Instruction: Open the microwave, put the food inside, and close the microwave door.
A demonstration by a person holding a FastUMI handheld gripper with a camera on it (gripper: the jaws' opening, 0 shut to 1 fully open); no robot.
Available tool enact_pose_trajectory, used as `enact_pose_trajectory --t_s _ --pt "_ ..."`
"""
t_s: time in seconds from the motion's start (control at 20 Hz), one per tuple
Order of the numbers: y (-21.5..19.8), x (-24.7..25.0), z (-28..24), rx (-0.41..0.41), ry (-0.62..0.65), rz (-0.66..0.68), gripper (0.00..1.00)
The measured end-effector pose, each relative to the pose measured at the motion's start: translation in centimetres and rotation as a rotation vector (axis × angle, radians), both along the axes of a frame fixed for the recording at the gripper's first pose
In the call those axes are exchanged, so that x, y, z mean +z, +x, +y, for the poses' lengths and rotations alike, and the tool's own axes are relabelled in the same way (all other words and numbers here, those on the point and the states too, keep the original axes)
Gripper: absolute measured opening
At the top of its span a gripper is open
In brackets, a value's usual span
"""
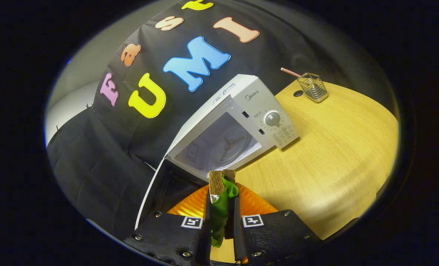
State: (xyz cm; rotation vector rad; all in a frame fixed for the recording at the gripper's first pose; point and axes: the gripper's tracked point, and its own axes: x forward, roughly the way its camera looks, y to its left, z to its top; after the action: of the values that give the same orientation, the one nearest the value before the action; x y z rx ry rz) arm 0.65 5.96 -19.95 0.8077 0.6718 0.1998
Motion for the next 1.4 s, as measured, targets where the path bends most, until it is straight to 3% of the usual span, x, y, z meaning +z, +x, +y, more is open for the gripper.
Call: enact_pose_trajectory --t_s 0.6,1.4 --pt "8.0 -1.5 6.5 -0.167 0.049 -0.096 0.24" --pt "20.6 -6.4 9.1 -0.422 0.12 -0.18 0.24"
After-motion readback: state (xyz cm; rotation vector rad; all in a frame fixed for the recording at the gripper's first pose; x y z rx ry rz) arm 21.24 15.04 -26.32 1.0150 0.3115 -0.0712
